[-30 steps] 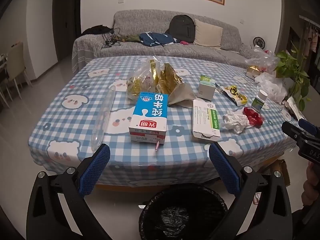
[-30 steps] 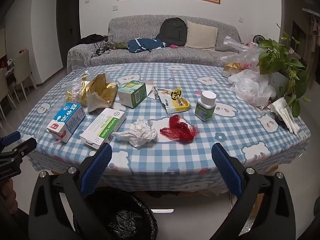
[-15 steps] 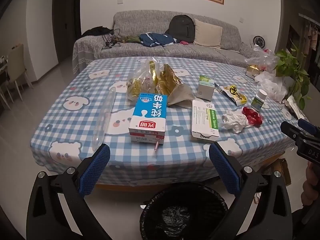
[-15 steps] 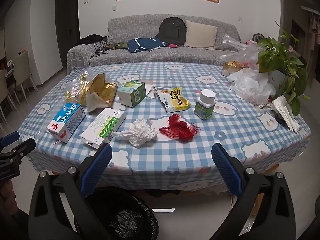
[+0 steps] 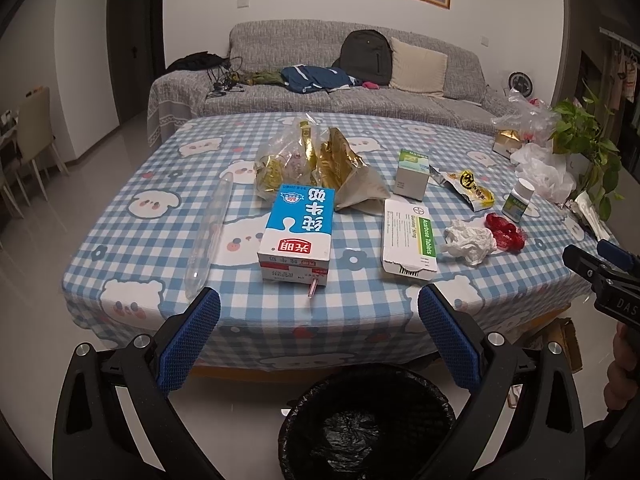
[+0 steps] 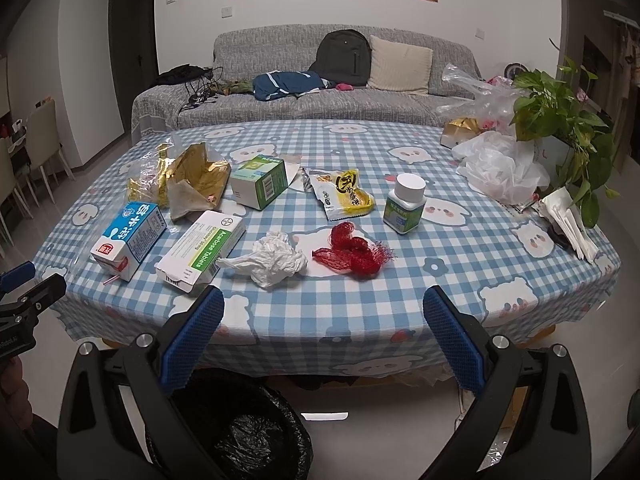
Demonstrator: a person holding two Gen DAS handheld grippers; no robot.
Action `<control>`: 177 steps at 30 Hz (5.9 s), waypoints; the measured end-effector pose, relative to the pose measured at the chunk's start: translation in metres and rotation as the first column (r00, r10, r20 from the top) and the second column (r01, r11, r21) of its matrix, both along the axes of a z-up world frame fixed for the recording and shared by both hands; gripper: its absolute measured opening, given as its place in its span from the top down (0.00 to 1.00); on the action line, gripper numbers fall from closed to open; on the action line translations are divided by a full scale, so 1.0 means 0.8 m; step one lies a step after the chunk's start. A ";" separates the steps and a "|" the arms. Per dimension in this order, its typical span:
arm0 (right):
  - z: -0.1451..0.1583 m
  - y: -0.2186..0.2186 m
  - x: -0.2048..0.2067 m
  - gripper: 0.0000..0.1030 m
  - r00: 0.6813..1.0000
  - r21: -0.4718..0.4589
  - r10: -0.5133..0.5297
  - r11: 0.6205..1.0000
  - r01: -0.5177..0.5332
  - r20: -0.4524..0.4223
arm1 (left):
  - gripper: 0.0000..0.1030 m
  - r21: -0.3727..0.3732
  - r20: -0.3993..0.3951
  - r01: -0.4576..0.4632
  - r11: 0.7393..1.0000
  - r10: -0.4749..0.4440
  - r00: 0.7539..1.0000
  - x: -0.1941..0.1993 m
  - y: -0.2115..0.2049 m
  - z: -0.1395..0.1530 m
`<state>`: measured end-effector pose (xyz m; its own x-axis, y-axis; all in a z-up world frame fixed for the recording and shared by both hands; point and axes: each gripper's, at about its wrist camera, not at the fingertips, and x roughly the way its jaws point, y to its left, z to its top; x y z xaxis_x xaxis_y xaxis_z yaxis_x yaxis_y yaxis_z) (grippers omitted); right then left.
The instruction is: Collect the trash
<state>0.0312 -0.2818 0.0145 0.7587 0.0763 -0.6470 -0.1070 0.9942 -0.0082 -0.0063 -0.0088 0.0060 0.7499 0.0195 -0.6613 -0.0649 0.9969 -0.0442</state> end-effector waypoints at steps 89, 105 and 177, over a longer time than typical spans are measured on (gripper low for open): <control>-0.046 0.079 0.098 0.16 0.989 -0.045 0.106 0.993 -0.111 -0.099 | 0.08 0.026 -0.171 -0.175 0.984 0.177 0.969 0.113 0.141 -0.039; -0.079 0.079 0.157 0.41 0.973 -0.016 0.105 0.994 -0.111 -0.205 | 0.14 0.045 -0.260 -0.192 0.980 0.197 0.945 0.204 0.178 -0.081; -0.033 0.079 0.040 0.91 0.983 0.013 0.116 0.993 -0.115 -0.142 | 0.75 -0.015 -0.178 -0.050 0.999 0.047 0.983 0.079 0.076 -0.020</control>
<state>0.0629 -0.2190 -0.0120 0.6445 0.1614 -0.7474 -0.2210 0.9751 0.0200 0.0570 0.0518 -0.0099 0.6189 0.0392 -0.7845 -0.1216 0.9915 -0.0464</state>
